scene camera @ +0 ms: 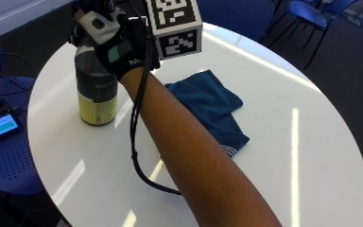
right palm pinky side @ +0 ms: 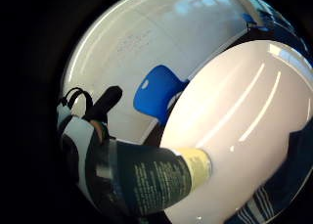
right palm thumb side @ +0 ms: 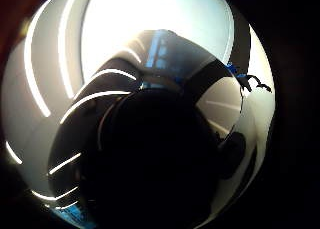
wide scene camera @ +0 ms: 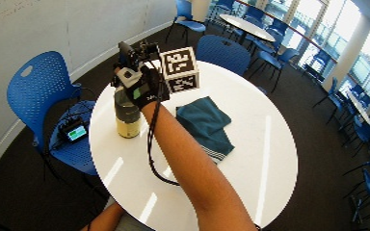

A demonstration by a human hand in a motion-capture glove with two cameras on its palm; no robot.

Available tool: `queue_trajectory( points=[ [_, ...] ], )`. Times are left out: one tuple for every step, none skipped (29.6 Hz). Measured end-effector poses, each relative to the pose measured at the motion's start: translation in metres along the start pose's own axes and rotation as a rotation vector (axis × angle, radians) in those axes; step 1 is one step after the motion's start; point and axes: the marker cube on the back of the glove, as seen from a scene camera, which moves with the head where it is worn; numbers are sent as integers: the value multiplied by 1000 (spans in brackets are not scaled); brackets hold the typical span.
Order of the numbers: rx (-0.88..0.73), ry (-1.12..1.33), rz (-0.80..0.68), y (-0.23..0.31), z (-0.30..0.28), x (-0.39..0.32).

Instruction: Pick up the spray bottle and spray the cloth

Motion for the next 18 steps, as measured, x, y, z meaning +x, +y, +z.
queue_trajectory(
  points=[
    [-2, 0, 1, 0, 1, 0],
    [-4, 0, 3, 1, 1, 0],
    [-6, 0, 5, 2, 2, 1],
    [-7, -1, 8, 4, 3, 2],
    [-9, -1, 11, 5, 4, 3],
    [-10, -2, 13, 7, 5, 4],
    [-11, -4, 16, 8, 6, 5],
    [-12, -5, 19, 9, 6, 6],
    [-13, -6, 23, 11, 7, 6],
    [-13, -7, 26, 12, 7, 7],
    [-13, -7, 29, 13, 6, 7],
    [-14, -7, 32, 14, 6, 7],
    [-15, -6, 34, 14, 6, 7],
    [-17, -5, 37, 15, 6, 7],
    [-19, -3, 40, 16, 6, 6],
    [-22, -2, 45, 17, 7, 6],
    [-27, -1, 51, 18, 7, 6],
    [-35, -1, 58, 20, 8, 6]
  ],
)
